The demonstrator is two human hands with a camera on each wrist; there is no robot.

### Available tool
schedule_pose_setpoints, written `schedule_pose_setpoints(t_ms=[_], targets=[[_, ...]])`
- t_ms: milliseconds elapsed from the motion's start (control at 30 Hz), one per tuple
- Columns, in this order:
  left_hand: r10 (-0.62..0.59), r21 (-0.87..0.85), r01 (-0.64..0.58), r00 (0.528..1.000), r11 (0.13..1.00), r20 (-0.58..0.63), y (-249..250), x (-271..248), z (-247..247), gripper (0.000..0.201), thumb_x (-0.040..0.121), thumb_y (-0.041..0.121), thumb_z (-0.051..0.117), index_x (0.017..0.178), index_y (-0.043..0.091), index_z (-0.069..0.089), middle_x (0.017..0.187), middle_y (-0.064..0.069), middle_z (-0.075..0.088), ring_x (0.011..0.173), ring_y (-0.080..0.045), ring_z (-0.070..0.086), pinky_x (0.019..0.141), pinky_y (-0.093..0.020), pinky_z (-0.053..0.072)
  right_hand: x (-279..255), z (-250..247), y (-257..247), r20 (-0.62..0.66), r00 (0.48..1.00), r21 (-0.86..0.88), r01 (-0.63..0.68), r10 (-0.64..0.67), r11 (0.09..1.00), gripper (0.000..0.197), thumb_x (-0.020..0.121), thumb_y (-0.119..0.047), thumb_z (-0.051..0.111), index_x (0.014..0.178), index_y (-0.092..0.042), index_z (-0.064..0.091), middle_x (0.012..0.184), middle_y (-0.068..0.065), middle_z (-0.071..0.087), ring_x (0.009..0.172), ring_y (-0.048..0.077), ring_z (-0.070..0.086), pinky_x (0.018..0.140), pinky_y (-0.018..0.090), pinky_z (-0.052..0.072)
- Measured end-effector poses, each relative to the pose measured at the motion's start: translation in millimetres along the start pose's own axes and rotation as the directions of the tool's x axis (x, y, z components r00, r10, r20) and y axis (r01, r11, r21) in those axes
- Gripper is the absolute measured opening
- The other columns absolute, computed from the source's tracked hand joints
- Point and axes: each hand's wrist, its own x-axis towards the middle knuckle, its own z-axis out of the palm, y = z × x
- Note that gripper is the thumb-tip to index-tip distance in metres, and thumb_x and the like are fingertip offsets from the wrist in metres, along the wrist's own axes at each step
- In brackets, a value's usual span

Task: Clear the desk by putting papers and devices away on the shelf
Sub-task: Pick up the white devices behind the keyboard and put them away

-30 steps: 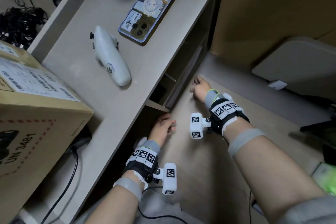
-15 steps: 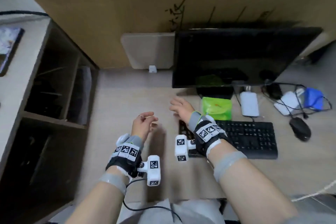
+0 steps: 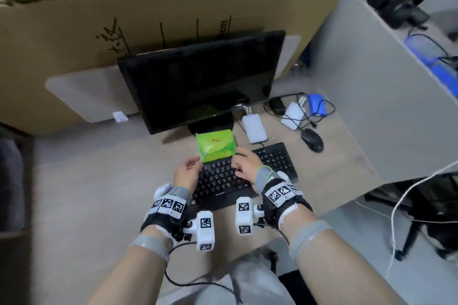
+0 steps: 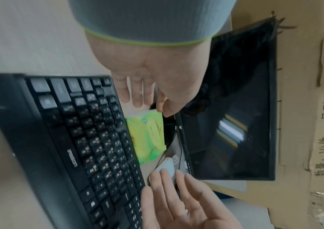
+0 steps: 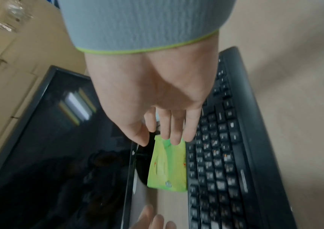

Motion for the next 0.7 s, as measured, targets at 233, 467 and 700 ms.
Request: schedule_pose_setpoints(t_ms=[233,467,700], targets=[[0.014,0.152,-0.012,1.000,0.988,-0.008,13,20,34,0.032,0.088,0.011,0.062,0.120,0.013,0.064,0.106,-0.017,0.067,0.083,-0.027,0.063,0.080,-0.031,0.046,20,-45,-5,-0.163,0.986,-0.055,0.009,-0.017,0.998,0.042,0.093,0.000,0.050,0.134,-0.006,0.052,0.084,0.010,0.053,0.058,0.013,0.041,0.054,0.023,0.033],[-0.057,0.006,0.057,0.998,0.998,0.002,30,52,78,0.025,0.093,0.008,0.057,0.118,0.008,0.063,0.116,-0.012,0.065,0.095,-0.024,0.062,0.093,-0.036,0.050,77,-81,-34,-0.188,0.980,-0.164,0.032,-0.063,0.986,0.048,0.089,0.000,0.060,0.136,-0.003,0.050,0.113,0.009,0.059,0.088,0.013,0.063,0.064,0.007,0.043],[-0.158,-0.069,0.150,0.979,0.986,-0.132,38,74,108,0.026,0.093,0.007,0.058,0.118,0.006,0.064,0.113,-0.008,0.064,0.104,-0.021,0.058,0.090,-0.027,0.041,162,-96,-59,-0.094,0.995,-0.569,-0.040,-0.016,0.821,0.080,0.084,-0.024,0.068,0.151,-0.019,0.026,0.146,0.010,0.042,0.130,0.029,0.045,0.098,0.029,0.038]])
